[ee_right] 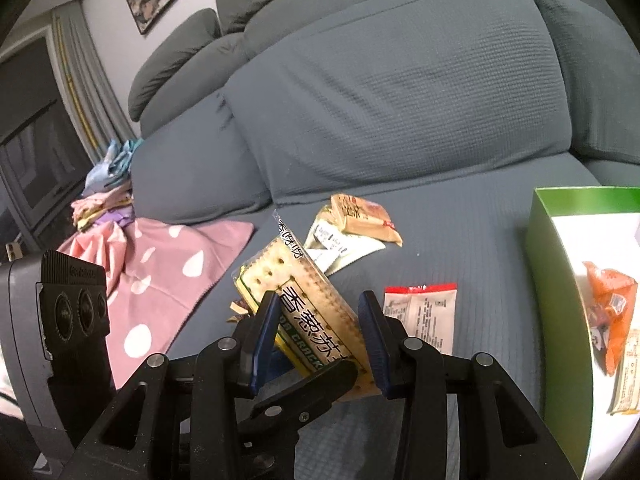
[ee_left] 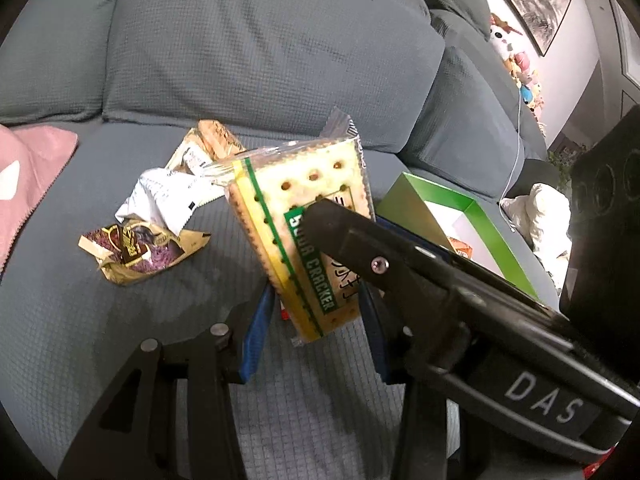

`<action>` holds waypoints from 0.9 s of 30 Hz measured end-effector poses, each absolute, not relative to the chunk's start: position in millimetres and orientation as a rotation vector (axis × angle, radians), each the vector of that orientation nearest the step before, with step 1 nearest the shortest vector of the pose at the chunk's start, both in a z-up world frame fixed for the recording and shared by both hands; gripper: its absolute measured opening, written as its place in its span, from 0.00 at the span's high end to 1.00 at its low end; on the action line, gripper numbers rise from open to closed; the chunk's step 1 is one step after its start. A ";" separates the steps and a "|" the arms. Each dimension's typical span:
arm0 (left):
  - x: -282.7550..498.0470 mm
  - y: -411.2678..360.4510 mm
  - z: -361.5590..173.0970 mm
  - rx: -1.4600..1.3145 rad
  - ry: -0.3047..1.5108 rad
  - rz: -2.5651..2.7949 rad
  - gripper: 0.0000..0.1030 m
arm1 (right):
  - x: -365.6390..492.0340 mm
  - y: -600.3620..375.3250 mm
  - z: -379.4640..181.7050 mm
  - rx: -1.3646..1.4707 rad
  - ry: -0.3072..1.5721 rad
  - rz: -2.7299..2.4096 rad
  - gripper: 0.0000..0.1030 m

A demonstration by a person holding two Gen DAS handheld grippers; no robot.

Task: Organize snacks
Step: 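Lift the soda cracker pack upright with the right gripper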

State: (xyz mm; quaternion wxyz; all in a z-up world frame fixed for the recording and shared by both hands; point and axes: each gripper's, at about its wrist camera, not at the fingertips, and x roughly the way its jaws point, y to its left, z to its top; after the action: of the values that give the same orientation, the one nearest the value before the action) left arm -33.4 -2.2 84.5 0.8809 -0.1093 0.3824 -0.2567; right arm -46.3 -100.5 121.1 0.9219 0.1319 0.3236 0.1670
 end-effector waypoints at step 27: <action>-47.5 -2.4 91.7 -0.174 0.644 -0.508 0.59 | -59.8 -100.3 130.1 0.235 0.560 0.356 0.57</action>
State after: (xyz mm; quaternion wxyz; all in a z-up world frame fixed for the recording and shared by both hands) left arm -47.4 -2.4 91.7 0.9134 -0.0843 0.3127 -0.2466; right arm -59.8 -100.3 130.1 0.9387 0.1149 0.2742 0.1744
